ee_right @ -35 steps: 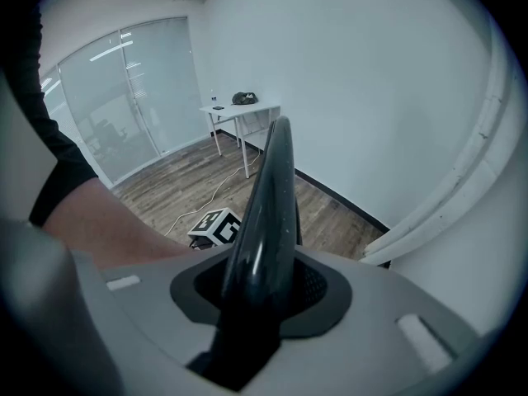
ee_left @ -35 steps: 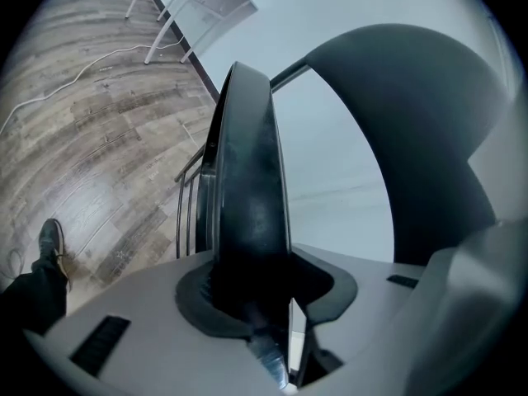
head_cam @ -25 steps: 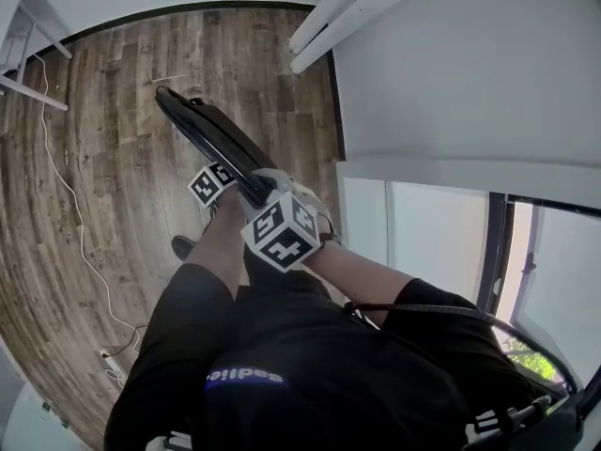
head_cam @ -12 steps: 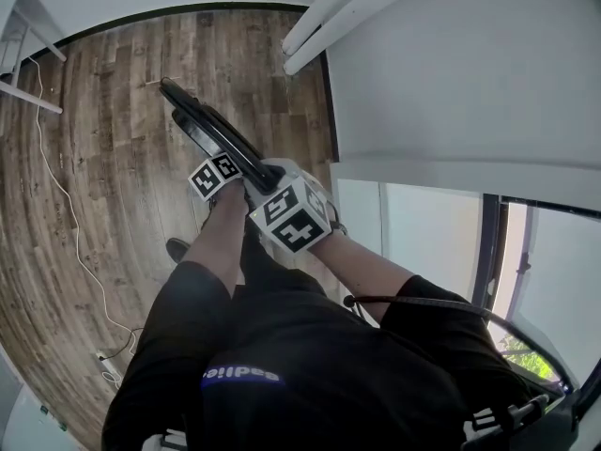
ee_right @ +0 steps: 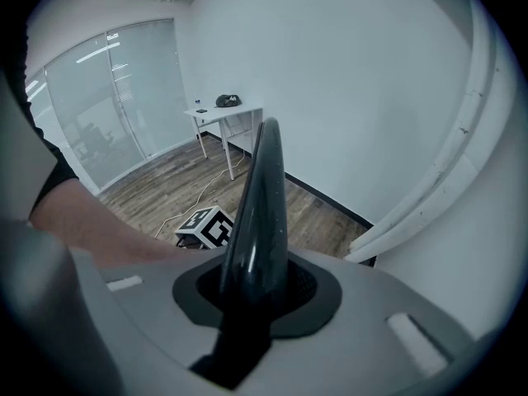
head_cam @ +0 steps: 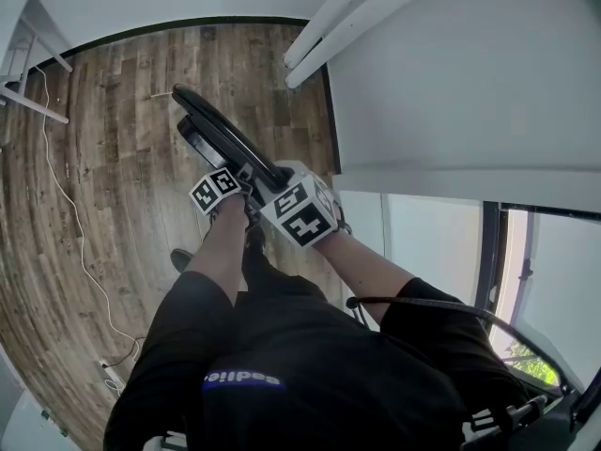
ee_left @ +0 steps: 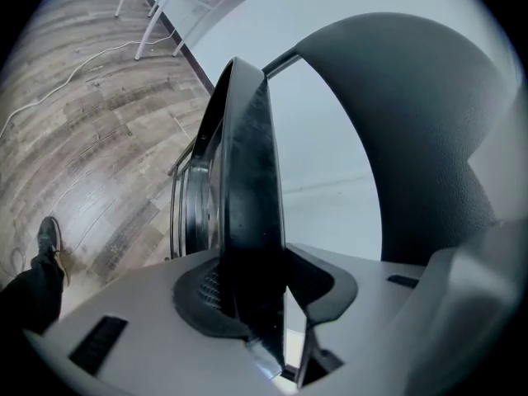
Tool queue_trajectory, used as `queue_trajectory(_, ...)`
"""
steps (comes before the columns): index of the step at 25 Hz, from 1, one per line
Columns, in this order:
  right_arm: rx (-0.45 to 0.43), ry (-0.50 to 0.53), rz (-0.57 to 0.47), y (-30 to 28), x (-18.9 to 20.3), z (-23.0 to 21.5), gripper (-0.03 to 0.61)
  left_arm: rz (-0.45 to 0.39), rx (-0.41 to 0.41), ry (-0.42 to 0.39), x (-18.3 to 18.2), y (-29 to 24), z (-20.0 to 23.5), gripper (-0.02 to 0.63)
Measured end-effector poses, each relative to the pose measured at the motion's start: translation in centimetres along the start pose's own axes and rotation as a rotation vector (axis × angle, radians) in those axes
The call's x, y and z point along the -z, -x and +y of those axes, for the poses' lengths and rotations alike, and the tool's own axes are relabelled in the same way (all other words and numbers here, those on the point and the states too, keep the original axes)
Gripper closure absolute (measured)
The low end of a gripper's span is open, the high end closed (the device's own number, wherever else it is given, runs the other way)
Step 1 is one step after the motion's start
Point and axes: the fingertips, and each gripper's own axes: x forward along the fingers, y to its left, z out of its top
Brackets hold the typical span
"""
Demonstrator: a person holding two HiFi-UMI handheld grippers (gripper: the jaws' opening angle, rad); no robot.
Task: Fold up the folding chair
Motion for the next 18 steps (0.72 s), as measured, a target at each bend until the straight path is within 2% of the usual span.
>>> queue_trajectory(13, -0.018, -0.004, -0.002, 0.1, -0.2, 0.0, 0.502, 0.045, 0.024, -0.031, 0.1, 0.5, 0.1, 0.485)
queue_trajectory(18, -0.024, 0.006, 0.003, 0.1, -0.2, 0.1, 0.5, 0.055, 0.012, -0.004, 0.3, 1.0, 0.6, 0.485)
